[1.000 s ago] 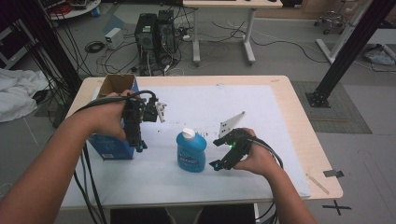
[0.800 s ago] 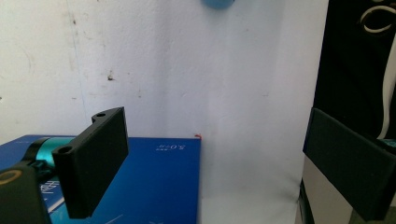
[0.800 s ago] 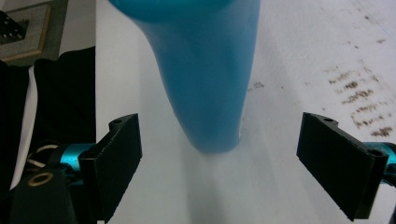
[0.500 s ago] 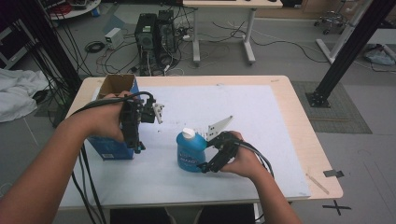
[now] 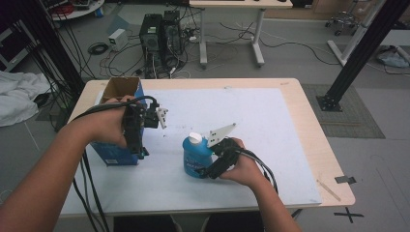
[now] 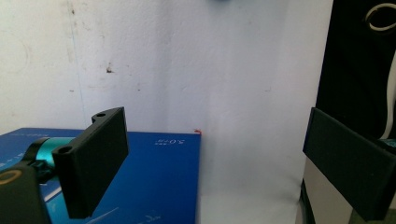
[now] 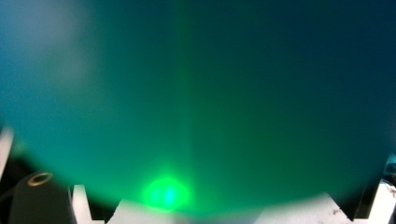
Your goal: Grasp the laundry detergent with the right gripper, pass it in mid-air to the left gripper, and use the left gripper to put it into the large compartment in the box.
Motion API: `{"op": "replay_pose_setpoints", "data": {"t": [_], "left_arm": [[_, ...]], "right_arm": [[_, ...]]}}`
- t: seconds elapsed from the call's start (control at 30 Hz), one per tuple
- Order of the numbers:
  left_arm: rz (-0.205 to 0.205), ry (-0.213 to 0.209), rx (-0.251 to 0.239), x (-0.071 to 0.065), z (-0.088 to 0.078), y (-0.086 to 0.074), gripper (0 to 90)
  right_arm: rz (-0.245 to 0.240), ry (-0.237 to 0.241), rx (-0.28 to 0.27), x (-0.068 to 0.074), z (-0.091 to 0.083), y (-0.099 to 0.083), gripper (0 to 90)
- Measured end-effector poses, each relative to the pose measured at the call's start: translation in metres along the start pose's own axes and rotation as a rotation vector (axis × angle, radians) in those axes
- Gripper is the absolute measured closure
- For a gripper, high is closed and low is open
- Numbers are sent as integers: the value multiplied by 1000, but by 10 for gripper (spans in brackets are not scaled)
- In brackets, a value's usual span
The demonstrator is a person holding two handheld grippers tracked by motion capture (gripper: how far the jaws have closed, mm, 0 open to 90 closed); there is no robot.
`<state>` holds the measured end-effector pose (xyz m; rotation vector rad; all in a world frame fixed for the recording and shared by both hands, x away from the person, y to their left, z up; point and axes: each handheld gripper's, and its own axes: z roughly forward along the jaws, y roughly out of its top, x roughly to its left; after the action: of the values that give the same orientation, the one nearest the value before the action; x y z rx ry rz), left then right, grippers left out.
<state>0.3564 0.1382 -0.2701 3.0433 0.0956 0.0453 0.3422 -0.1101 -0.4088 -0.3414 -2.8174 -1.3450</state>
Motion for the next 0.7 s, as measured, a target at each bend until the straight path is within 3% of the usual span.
{"op": "replay_pose_setpoints", "data": {"t": [0.43,0.7], "left_arm": [[-2,3,5,1,1,-2,70],[0,3,13,2,2,0,70]], "right_arm": [[0,-46,-73,2,6,2,137],[-11,-62,-88,3,6,0,243]]}}
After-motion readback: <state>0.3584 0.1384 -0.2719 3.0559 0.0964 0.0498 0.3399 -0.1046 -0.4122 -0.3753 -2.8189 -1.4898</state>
